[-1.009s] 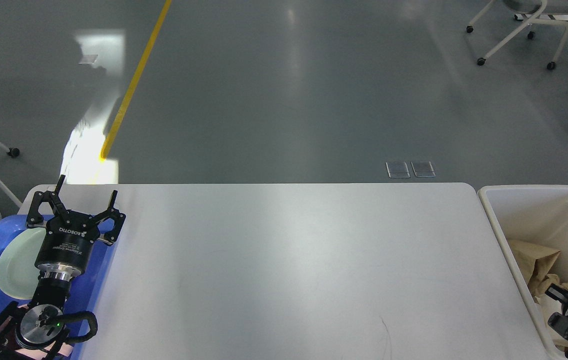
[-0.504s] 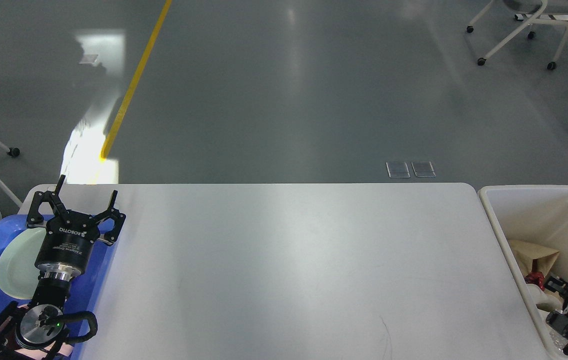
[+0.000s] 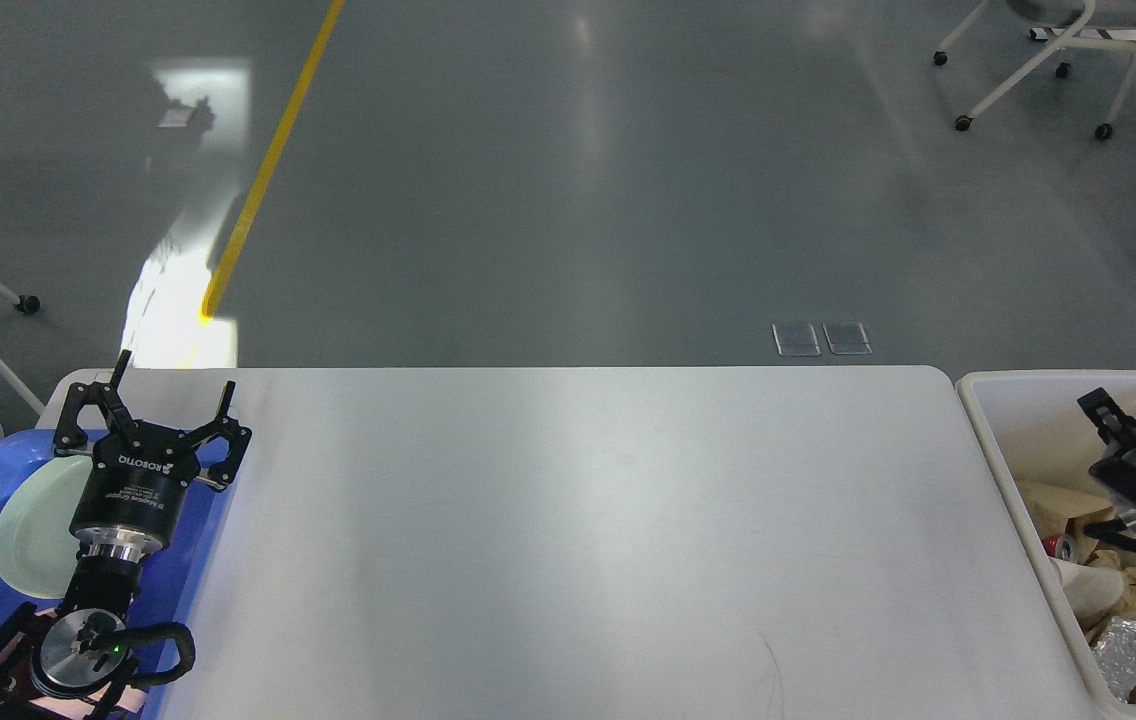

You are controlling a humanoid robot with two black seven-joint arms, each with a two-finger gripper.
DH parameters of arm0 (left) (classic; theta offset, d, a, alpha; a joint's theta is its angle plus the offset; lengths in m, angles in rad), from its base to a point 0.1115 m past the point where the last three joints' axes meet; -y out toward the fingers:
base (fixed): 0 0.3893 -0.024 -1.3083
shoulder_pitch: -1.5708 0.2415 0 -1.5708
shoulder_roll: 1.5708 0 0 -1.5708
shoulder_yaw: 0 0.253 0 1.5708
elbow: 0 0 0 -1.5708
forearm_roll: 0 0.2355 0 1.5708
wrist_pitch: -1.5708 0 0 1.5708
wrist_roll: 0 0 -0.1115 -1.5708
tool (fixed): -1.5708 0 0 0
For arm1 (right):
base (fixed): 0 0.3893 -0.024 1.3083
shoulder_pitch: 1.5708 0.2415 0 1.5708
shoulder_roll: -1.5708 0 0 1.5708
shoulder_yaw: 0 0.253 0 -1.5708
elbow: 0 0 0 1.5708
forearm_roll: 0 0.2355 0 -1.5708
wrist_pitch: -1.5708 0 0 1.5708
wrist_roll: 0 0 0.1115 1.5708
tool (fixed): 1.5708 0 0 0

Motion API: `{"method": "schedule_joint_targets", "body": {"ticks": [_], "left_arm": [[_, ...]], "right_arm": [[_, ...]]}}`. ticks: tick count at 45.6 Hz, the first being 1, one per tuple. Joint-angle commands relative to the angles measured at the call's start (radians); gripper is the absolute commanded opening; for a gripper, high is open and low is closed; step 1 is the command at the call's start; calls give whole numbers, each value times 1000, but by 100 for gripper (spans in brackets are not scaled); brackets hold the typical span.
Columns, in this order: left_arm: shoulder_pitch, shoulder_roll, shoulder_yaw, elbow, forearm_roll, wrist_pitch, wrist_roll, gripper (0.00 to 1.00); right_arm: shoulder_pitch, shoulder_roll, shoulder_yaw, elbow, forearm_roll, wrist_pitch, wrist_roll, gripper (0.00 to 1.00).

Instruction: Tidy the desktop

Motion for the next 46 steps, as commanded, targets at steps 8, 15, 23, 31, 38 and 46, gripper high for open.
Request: {"method": "schedule_joint_targets", "body": {"ticks": [8,15,23,31,38,46], "left_arm": [[0,0,0,0,0,1,0,97],[2,0,0,0,0,0,-2,97],[2,0,0,0,0,0,-2,97],[2,1,0,0,0,0,-2,97],[2,0,0,0,0,0,-2,97],[2,0,0,0,0,0,-2,97]], "right_arm": [[28,-53,676,253,-48,1,10,100],[-60,-40,865,379,-112,2,15,100],[-254,-18,1201,549,-123,74,33,100],[-506,109,1426,658,-192,223,396,100],[-624,157,1448,640,-208,375,674,100],[-690,167,1454,625,-203,444,710,100]]}}
